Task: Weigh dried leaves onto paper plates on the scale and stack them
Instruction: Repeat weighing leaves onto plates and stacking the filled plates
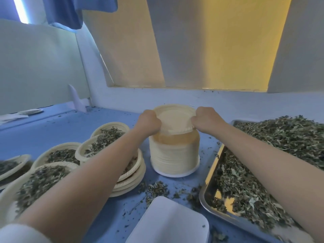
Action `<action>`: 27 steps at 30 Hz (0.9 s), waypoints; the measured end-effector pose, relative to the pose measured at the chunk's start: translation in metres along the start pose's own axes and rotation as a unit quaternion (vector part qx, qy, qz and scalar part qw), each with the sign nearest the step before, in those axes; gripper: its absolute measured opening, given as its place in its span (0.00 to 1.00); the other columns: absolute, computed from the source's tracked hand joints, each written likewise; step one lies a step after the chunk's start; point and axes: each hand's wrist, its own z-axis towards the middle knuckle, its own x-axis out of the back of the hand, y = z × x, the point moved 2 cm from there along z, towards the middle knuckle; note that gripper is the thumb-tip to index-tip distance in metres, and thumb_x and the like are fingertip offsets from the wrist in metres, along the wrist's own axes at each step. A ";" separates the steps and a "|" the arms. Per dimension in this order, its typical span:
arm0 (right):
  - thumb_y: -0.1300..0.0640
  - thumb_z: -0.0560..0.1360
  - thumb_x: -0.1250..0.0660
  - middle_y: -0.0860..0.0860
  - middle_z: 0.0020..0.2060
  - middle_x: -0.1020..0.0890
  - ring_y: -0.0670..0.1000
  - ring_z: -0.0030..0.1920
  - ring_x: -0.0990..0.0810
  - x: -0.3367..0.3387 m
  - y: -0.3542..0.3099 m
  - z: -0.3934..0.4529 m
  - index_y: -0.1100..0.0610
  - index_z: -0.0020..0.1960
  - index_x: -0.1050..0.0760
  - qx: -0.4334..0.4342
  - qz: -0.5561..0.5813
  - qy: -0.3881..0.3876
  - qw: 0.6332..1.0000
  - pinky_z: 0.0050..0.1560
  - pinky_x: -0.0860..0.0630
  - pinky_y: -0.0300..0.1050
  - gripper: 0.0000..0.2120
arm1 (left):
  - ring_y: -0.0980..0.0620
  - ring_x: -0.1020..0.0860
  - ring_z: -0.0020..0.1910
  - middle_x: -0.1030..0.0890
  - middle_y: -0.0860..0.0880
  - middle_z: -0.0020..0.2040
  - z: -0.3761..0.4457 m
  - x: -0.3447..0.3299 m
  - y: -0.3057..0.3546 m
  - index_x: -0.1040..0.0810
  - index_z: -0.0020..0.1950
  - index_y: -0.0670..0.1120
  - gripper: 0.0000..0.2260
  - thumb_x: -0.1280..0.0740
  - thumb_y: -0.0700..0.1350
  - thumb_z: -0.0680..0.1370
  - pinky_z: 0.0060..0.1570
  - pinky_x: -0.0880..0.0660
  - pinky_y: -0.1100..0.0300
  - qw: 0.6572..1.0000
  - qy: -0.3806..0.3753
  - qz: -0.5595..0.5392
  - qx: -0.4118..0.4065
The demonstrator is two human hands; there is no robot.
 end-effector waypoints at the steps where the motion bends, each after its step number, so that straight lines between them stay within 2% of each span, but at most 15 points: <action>1: 0.67 0.74 0.44 0.51 0.28 0.42 0.50 0.26 0.45 0.002 -0.002 -0.008 0.55 0.31 0.46 0.004 0.002 0.000 1.000 0.28 0.46 0.42 0.17 | 0.51 0.36 0.33 0.36 0.47 0.35 -0.009 0.005 0.000 0.41 0.34 0.44 0.13 0.47 0.32 0.77 0.28 0.41 0.61 1.000 0.007 -0.002 -0.003; 5: 0.65 0.75 0.44 0.52 0.29 0.40 0.50 0.28 0.44 0.004 -0.011 -0.051 0.57 0.35 0.43 0.020 0.019 -0.001 1.000 0.29 0.46 0.44 0.12 | 0.51 0.40 0.32 0.38 0.47 0.34 -0.057 0.017 -0.006 0.42 0.35 0.45 0.13 0.48 0.32 0.77 0.30 0.42 0.60 0.999 0.024 -0.041 -0.005; 8: 0.61 0.77 0.44 0.52 0.31 0.38 0.50 0.27 0.42 -0.001 -0.011 -0.099 0.55 0.44 0.32 0.040 0.023 -0.005 0.999 0.28 0.46 0.43 0.05 | 0.47 0.34 0.42 0.33 0.45 0.41 -0.101 0.015 -0.022 0.35 0.45 0.39 0.04 0.47 0.32 0.77 0.37 0.34 0.54 0.996 0.040 -0.080 0.006; 9: 0.60 0.78 0.44 0.52 0.30 0.37 0.50 0.26 0.41 -0.006 -0.009 -0.117 0.56 0.47 0.29 0.047 0.017 -0.010 0.999 0.26 0.45 0.42 0.05 | 0.47 0.33 0.44 0.32 0.45 0.43 -0.116 0.011 -0.029 0.34 0.50 0.39 0.05 0.47 0.33 0.77 0.39 0.34 0.54 0.995 0.045 -0.089 0.008; 12: 0.56 0.77 0.44 0.51 0.31 0.32 0.50 0.30 0.33 -0.027 0.003 -0.163 0.54 0.41 0.34 0.043 -0.010 -0.013 0.999 0.26 0.40 0.43 0.06 | 0.46 0.30 0.50 0.28 0.43 0.51 -0.155 -0.011 -0.057 0.32 0.58 0.38 0.12 0.46 0.34 0.76 0.43 0.34 0.58 0.990 0.039 -0.133 0.027; 15: 0.54 0.76 0.42 0.50 0.36 0.28 0.49 0.36 0.29 -0.052 0.017 -0.190 0.57 0.49 0.31 0.015 -0.016 -0.037 0.999 0.32 0.34 0.44 0.07 | 0.44 0.28 0.48 0.27 0.41 0.51 -0.180 -0.036 -0.081 0.30 0.56 0.38 0.12 0.45 0.34 0.74 0.41 0.32 0.56 0.985 -0.004 -0.169 0.043; 17: 0.54 0.76 0.42 0.52 0.40 0.25 0.50 0.38 0.27 -0.066 0.023 -0.200 0.58 0.50 0.31 0.001 -0.021 -0.062 0.998 0.37 0.30 0.46 0.08 | 0.44 0.28 0.50 0.27 0.45 0.49 -0.188 -0.049 -0.093 0.31 0.50 0.46 0.08 0.44 0.35 0.75 0.40 0.31 0.57 0.983 -0.016 -0.172 0.064; 19: 0.53 0.76 0.42 0.55 0.44 0.23 0.55 0.43 0.25 -0.076 0.027 -0.205 0.59 0.50 0.30 -0.003 -0.048 -0.064 0.997 0.45 0.26 0.50 0.10 | 0.45 0.28 0.50 0.28 0.47 0.49 -0.192 -0.058 -0.100 0.35 0.45 0.52 0.10 0.44 0.36 0.75 0.43 0.28 0.55 0.981 -0.013 -0.174 0.086; 21: 0.52 0.75 0.42 0.55 0.47 0.23 0.57 0.47 0.24 -0.082 0.031 -0.208 0.59 0.52 0.29 0.002 -0.079 -0.055 0.995 0.50 0.26 0.52 0.12 | 0.48 0.29 0.46 0.30 0.48 0.50 -0.193 -0.065 -0.105 0.33 0.52 0.50 0.10 0.44 0.36 0.76 0.41 0.28 0.54 0.981 -0.012 -0.168 0.096; 23: 0.50 0.75 0.41 0.55 0.52 0.22 0.58 0.52 0.25 -0.084 0.033 -0.208 0.58 0.59 0.29 0.009 -0.090 -0.051 0.995 0.53 0.27 0.51 0.16 | 0.52 0.31 0.43 0.32 0.51 0.49 -0.193 -0.068 -0.108 0.33 0.64 0.45 0.16 0.43 0.38 0.76 0.36 0.32 0.59 0.982 -0.013 -0.163 0.099; 24: 0.49 0.76 0.41 0.55 0.54 0.23 0.57 0.54 0.25 -0.084 0.034 -0.208 0.58 0.62 0.30 0.010 -0.086 -0.048 0.995 0.53 0.28 0.51 0.18 | 0.53 0.31 0.42 0.31 0.52 0.48 -0.193 -0.069 -0.109 0.34 0.66 0.45 0.18 0.42 0.40 0.77 0.36 0.34 0.60 0.980 -0.015 -0.172 0.100; 27: 0.43 0.77 0.43 0.54 0.54 0.23 0.56 0.52 0.26 -0.084 0.036 -0.206 0.55 0.63 0.32 -0.001 -0.035 -0.039 0.999 0.53 0.29 0.50 0.21 | 0.55 0.30 0.44 0.30 0.52 0.52 -0.189 -0.068 -0.115 0.34 0.67 0.47 0.19 0.40 0.45 0.76 0.42 0.32 0.58 0.969 0.004 -0.222 0.106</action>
